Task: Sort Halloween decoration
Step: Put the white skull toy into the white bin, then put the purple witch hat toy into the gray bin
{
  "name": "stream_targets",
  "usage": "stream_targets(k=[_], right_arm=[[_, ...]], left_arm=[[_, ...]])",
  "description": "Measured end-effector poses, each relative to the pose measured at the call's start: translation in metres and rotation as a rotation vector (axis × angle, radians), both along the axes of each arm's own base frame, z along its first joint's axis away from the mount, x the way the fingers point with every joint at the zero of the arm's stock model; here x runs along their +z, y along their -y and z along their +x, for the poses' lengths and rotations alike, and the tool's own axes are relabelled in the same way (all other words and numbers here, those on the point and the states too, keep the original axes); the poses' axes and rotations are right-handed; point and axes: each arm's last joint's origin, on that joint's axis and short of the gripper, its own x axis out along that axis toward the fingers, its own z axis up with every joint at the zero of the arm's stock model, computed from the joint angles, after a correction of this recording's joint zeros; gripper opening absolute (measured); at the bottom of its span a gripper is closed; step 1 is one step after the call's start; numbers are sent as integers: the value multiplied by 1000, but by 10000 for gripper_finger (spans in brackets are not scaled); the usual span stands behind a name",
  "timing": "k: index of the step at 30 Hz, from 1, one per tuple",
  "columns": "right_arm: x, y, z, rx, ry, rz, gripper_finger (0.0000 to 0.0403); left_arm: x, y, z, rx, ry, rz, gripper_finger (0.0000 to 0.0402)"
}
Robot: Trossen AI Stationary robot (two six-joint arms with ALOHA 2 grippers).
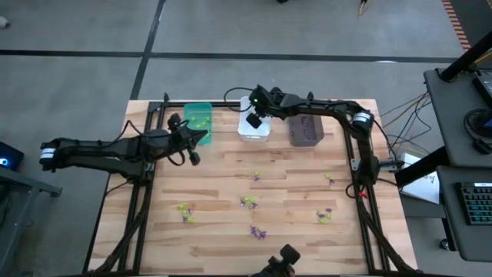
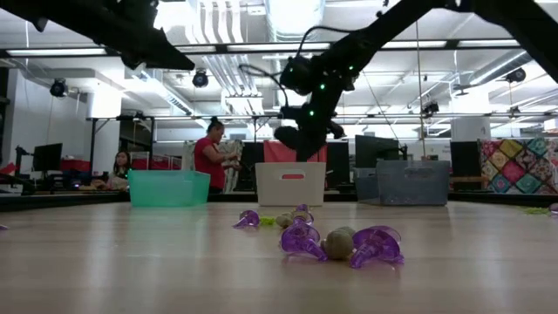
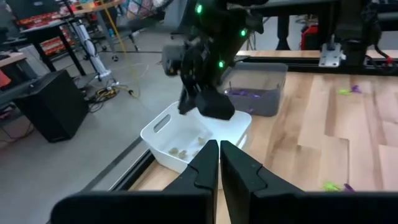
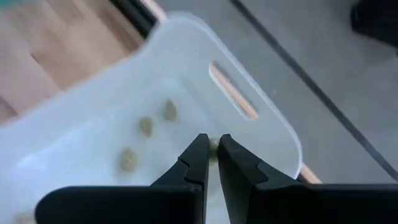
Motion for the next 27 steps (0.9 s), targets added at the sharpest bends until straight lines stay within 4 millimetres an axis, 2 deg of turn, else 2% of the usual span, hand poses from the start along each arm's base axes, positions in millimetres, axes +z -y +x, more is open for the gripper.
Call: stream_targets(k=[4, 9, 18, 23, 27], right_arm=[[-5, 5, 5, -5, -20, 16, 29], [-5, 5, 5, -10, -21, 21, 59], [16, 0, 1, 11, 12, 2, 93], [39, -16, -4, 81, 43, 41, 88], [54, -40, -9, 147, 21, 81, 81]], left_arm=[[-3, -2, 2, 9, -4, -6, 0], [-5, -2, 5, 11, -10, -21, 0], [-11, -2, 12, 18, -30, -49, 0], [-16, -2, 16, 31, -32, -94, 0], [-21, -3, 21, 46, -33, -139, 0]])
